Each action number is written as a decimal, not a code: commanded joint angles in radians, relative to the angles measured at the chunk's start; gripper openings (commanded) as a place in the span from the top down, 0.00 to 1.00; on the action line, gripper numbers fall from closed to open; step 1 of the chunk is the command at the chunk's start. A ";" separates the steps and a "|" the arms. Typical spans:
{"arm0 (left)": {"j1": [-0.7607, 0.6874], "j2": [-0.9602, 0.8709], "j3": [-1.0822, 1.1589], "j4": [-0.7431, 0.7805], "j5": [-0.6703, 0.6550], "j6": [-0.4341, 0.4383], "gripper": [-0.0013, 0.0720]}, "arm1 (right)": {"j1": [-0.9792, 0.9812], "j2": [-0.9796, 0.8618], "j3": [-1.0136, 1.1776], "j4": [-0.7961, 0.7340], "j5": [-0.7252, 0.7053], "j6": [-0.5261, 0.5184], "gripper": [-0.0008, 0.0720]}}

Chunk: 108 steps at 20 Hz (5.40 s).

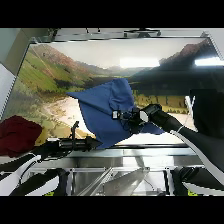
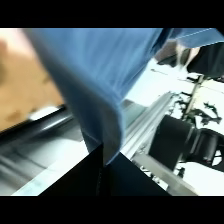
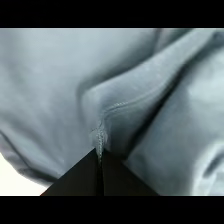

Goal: Fold the shirts.

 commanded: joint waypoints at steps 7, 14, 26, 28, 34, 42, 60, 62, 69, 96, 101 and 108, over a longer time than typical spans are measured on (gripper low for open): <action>0.348 0.386 0.362 -0.080 -0.336 -0.114 0.95 | -0.130 0.326 0.294 -0.104 0.076 0.668 0.97; 0.841 0.610 0.968 -0.424 -0.369 -0.212 0.95 | -0.505 0.737 0.541 -0.092 0.078 0.872 0.97; 0.902 0.292 1.382 -0.290 -0.294 -0.233 0.95 | -0.626 0.724 0.560 -0.084 -0.045 0.921 0.97; 0.813 0.243 1.301 -0.089 -0.300 -0.246 0.95 | -0.626 0.549 0.560 -0.085 -0.025 0.896 0.97; 0.490 -0.051 1.057 0.299 -0.060 -0.195 0.95 | -0.627 -0.026 0.560 -0.068 -0.041 0.895 0.97; 0.345 -0.499 1.141 0.322 0.077 -0.116 0.95 | -0.649 -0.388 0.561 -0.066 -0.299 0.895 0.97; 0.479 -0.187 0.834 0.664 -0.373 -0.432 0.45 | -0.975 -0.253 0.314 0.251 0.447 0.520 0.39; 0.537 -0.093 0.694 0.666 -0.368 -0.406 0.45 | -0.975 -0.295 0.313 0.302 0.446 0.468 0.39; 0.737 0.138 0.406 0.665 -0.254 -0.369 0.45 | -0.973 -0.431 0.314 0.475 0.460 0.325 0.39; 0.214 -0.203 0.665 0.521 -0.062 -0.363 0.95 | -0.976 -0.348 0.326 0.489 0.531 0.255 0.97; 0.327 0.058 0.876 0.297 -0.291 -0.331 0.95 | -0.977 -0.013 0.351 0.691 0.585 0.257 0.97; 0.668 0.286 1.334 -0.408 -0.481 -0.246 0.95 | -0.977 0.686 0.456 1.117 0.224 0.251 0.97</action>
